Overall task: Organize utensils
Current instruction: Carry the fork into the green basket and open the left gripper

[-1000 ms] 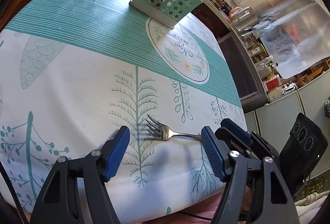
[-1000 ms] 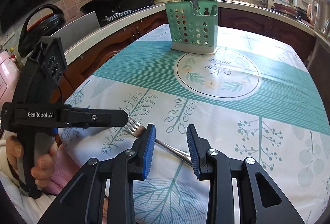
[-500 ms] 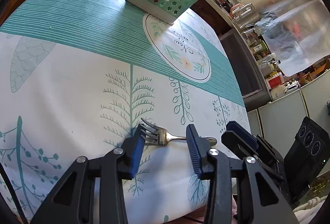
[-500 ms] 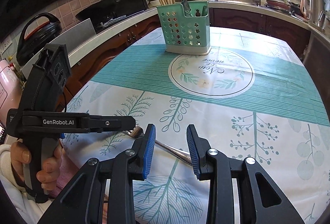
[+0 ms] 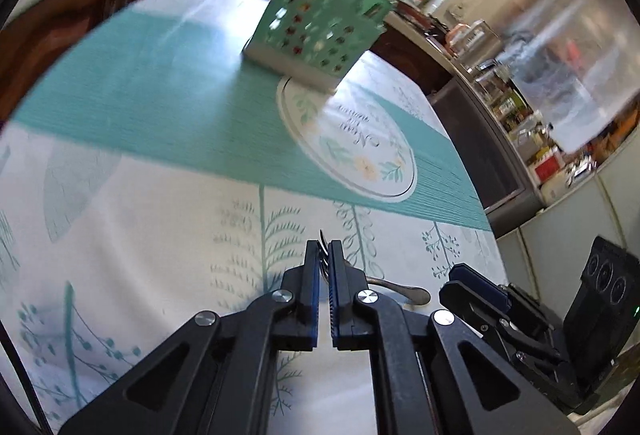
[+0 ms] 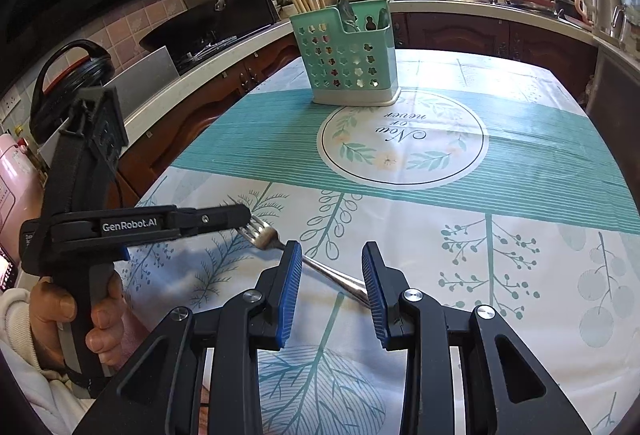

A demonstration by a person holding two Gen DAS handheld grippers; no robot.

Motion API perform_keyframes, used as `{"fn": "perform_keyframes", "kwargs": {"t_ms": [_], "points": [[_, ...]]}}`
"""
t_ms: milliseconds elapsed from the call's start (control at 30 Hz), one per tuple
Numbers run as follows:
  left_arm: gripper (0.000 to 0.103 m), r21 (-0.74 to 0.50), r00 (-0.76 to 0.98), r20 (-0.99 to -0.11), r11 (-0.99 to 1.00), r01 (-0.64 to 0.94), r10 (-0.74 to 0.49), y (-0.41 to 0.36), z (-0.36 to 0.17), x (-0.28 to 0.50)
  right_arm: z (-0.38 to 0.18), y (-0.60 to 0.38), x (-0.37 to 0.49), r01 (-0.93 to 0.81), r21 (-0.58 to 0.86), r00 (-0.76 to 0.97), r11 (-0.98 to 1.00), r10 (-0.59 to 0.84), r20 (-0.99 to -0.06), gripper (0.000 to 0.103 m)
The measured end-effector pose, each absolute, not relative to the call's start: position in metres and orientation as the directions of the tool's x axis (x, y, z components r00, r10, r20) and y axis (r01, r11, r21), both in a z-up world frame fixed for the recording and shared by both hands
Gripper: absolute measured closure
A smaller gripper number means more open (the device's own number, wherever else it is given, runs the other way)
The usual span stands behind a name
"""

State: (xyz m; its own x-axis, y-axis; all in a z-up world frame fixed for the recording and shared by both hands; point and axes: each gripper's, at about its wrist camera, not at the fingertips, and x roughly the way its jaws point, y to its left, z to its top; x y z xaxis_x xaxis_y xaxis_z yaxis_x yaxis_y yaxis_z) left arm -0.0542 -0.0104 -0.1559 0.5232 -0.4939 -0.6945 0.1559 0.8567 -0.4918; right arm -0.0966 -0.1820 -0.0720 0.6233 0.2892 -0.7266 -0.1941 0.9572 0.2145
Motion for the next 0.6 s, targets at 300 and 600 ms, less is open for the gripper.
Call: {"fn": "perform_keyframes", "kwargs": {"t_ms": [300, 600], "points": [[0.103, -0.253, 0.556, -0.732, 0.915, 0.313, -0.393, -0.046, -0.091, -0.035, -0.048, -0.183, -0.082, -0.170, 0.182, 0.680, 0.968, 0.249, -0.689, 0.071], [0.103, -0.124, 0.584, -0.746, 0.928, 0.351, -0.320, -0.053, -0.034, -0.009, -0.009, -0.208, -0.029, -0.122, 0.270, 0.689, 0.955, 0.277, -0.670, 0.071]]}}
